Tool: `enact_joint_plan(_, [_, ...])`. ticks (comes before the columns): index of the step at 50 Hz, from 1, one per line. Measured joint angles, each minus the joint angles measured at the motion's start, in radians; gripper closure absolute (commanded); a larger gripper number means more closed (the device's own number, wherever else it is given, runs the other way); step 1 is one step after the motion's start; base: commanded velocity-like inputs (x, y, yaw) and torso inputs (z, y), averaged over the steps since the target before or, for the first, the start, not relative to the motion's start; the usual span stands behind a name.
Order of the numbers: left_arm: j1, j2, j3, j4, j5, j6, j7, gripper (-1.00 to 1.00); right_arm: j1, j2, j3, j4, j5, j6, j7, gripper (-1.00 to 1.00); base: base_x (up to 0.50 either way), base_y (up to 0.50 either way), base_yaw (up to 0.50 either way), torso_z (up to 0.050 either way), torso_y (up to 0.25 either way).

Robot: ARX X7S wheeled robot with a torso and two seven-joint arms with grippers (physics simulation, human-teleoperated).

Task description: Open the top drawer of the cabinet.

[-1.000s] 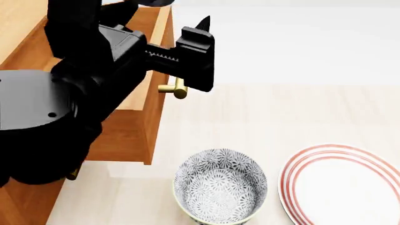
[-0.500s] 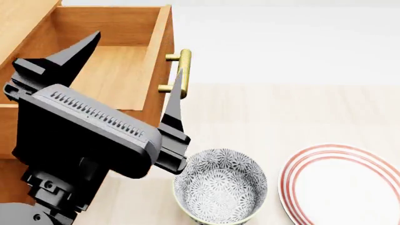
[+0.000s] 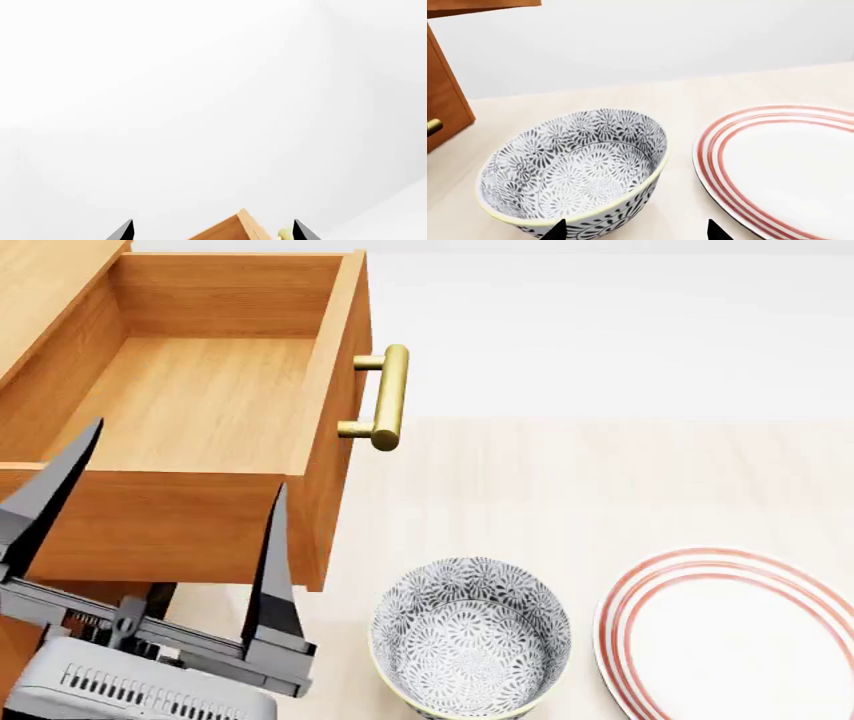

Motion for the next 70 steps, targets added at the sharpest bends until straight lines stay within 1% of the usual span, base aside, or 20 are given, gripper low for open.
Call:
enact_joint_plan(7, [0.081,-0.069,0.047,-0.046,0.16,0.091,-0.08,-1.0,-0.009,-0.003,0.022,-0.01,0.009,-0.05,-0.005,-1.0,0.0,0.0,0.0,0.0,0.0])
enact_joint_plan(15, [0.163,-0.132,0.08,-0.099,0.298,0.178,-0.181,-1.0,-0.035,0.0,0.05,-0.017,-0.001,-0.138,-0.015,-1.0,0.0,0.0,0.0,0.0,0.0])
enact_joint_plan(21, [0.218,-0.172,0.081,-0.134,0.361,0.222,-0.269,-1.0,-0.063,0.0,0.081,-0.015,-0.017,-0.227,-0.017,-1.0,0.0,0.0,0.0,0.0,0.0])
enact_joint_plan(26, [0.266,-0.205,0.053,-0.163,0.389,0.245,-0.353,-1.0,-0.097,-0.005,0.118,-0.016,-0.042,-0.339,-0.017,-1.0,0.0,0.0,0.0,0.0,0.0])
enact_joint_plan(30, [0.331,-0.221,-0.018,-0.179,0.416,0.256,-0.402,-1.0,-0.121,-0.013,0.155,-0.009,-0.086,-0.437,-0.007,-1.0,0.0,0.0,0.0,0.0,0.0])
enact_joint_plan(35, [0.428,-0.233,-0.148,-0.188,0.451,0.265,-0.441,-1.0,-0.14,-0.023,0.204,-0.003,-0.135,-0.542,0.013,-1.0,0.0,0.0,0.0,0.0,0.0])
enact_joint_plan(47, [0.603,-0.246,-0.425,-0.22,0.5,0.276,-0.48,-1.0,-0.154,-0.036,0.317,0.024,-0.221,-0.714,0.067,-1.0,0.0,0.0,0.0,0.0,0.0])
enact_joint_plan(58, [0.726,-0.237,-0.66,-0.217,0.542,0.277,-0.483,-1.0,-0.136,-0.046,0.441,0.031,-0.306,-0.782,0.149,-1.0,0.0,0.0,0.0,0.0,0.0])
enact_joint_plan(70, [0.801,-0.225,-0.878,-0.241,0.568,0.313,-0.483,-1.0,-0.104,-0.036,0.592,-0.072,-0.411,-0.776,0.246,-1.0,0.0,0.0,0.0,0.0,0.0])
